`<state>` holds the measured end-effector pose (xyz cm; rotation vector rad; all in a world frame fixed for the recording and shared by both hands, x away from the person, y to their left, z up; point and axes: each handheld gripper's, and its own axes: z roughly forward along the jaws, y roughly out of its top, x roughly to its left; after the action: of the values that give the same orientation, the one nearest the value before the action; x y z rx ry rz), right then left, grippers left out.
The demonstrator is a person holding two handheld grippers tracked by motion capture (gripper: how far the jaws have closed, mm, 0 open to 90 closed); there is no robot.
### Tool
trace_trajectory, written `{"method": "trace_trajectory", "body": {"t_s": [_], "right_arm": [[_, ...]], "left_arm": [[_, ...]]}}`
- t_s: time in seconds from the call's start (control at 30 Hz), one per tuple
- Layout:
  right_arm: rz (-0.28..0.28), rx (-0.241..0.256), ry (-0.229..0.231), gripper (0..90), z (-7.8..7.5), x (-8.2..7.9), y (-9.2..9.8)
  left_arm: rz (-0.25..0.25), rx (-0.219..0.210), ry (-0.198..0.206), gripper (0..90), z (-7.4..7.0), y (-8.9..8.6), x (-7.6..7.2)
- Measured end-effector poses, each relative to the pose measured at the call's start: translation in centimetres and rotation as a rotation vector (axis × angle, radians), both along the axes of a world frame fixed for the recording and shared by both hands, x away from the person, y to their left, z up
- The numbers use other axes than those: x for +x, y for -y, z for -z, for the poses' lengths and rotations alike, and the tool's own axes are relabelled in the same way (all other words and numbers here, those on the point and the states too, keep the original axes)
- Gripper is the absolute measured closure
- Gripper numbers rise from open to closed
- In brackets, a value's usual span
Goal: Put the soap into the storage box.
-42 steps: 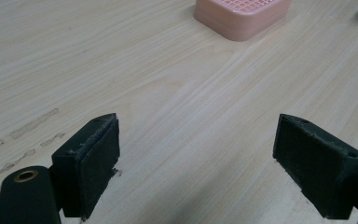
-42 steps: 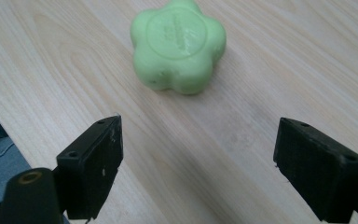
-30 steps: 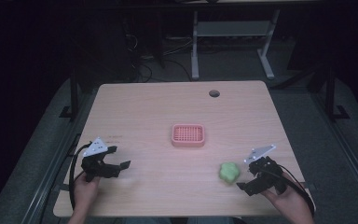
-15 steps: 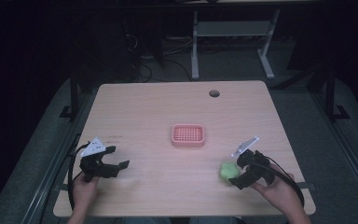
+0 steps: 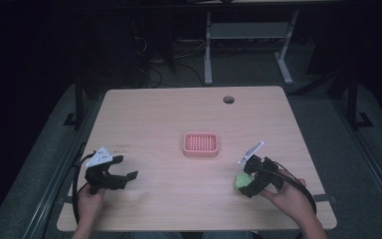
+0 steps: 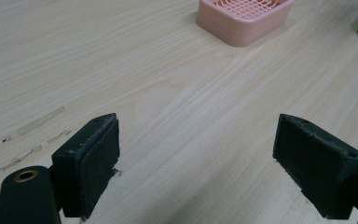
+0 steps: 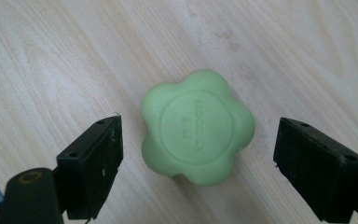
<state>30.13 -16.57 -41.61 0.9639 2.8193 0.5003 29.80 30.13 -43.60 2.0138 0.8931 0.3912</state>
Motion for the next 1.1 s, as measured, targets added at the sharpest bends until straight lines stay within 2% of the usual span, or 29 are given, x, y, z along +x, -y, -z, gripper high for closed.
{"method": "trace_trajectory", "body": {"t_s": [0.7, 1.1], "right_arm": [[-0.013, -0.102, -0.066, 15.5, 1.9, 1.5, -1.2], [-0.014, -0.123, -0.087, 15.9, 2.3, 1.8, -1.5]], "left_arm": [[-0.001, 0.0, 0.001, 14.4, 0.0, 0.0, 0.0], [-0.001, 0.0, 0.001, 14.4, 0.0, 0.0, 0.0]]}}
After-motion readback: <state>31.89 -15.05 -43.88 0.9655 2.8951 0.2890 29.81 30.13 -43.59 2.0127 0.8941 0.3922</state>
